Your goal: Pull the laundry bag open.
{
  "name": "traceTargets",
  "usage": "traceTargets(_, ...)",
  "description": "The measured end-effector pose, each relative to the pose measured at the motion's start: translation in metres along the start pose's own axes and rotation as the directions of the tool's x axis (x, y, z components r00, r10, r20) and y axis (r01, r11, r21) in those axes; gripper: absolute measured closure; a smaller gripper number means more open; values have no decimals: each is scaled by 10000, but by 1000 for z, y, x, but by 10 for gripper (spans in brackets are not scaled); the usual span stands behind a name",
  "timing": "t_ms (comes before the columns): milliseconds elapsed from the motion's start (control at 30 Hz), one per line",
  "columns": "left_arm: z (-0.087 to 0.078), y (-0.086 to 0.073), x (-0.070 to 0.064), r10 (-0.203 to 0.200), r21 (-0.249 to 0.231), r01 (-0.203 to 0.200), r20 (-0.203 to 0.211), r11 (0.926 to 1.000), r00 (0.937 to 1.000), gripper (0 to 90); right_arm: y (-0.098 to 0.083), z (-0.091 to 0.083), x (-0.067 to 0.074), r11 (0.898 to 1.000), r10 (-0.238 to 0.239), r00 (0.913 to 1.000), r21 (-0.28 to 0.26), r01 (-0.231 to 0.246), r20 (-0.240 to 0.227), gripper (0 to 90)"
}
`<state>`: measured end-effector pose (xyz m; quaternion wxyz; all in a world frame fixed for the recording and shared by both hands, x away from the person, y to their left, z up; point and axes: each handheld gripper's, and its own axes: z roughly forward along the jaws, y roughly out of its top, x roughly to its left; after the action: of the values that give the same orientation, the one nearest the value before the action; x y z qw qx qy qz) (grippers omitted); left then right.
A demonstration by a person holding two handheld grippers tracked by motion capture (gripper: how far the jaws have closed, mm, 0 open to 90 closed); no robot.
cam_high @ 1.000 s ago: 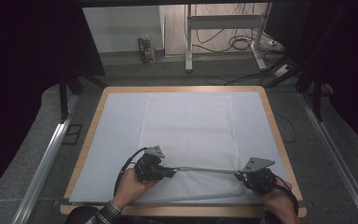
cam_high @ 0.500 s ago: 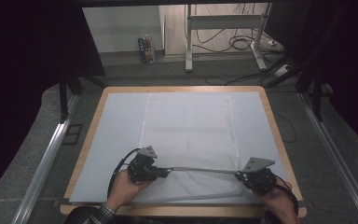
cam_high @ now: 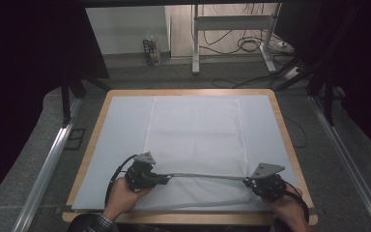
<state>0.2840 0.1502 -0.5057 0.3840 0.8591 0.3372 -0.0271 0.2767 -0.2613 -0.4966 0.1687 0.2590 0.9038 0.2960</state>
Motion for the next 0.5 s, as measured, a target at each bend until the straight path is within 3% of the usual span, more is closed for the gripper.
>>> traceTargets(200,-3,-3,1,-35,-36,35,48,10000,10000,875,0,0,0,10000,6,10000,-8,-6,-33,846)
traceTargets(500,-10,-9,4,-154,-34,153,-208,9999,9997,875,0,1,0,10000,87,10000,41,-87,-31,847)
